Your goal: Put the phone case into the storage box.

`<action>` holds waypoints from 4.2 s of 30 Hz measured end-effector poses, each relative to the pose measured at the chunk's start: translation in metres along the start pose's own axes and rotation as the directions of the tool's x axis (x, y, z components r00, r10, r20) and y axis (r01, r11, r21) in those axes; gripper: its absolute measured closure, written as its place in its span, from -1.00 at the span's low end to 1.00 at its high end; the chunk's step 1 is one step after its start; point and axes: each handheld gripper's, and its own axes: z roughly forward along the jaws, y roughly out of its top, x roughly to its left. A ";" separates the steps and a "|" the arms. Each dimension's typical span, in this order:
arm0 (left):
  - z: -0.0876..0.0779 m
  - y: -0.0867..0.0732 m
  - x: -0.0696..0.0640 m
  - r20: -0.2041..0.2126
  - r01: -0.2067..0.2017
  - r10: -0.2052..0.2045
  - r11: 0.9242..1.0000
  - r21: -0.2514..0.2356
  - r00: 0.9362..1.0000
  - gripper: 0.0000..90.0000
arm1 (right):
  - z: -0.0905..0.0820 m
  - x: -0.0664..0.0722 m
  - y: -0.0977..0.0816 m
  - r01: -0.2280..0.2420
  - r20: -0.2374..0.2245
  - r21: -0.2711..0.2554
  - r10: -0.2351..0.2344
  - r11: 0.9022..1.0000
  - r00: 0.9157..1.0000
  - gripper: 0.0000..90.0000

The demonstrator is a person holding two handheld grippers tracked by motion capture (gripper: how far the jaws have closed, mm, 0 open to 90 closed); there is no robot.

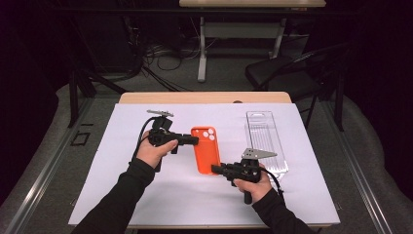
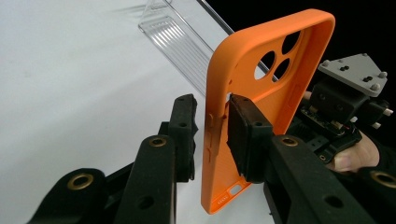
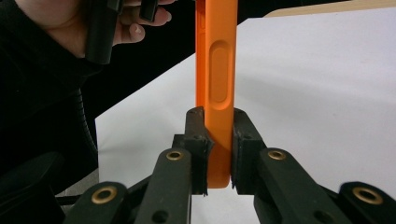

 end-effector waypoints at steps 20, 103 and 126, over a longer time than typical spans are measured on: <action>0.000 0.000 0.003 0.021 -0.005 0.005 1.000 0.003 1.000 0.83 | 0.000 -0.002 0.000 0.001 0.012 0.009 -0.001 1.000 1.000 0.78; -0.002 0.001 -0.010 -0.168 0.023 -0.017 0.999 0.034 0.986 0.86 | -0.005 0.004 0.004 0.171 0.221 0.055 -0.179 0.984 0.959 0.13; 0.005 -0.003 -0.034 -0.313 -0.062 0.079 0.996 0.062 0.946 0.86 | -0.004 0.023 0.024 0.323 0.303 0.136 -0.350 0.936 0.887 0.02</action>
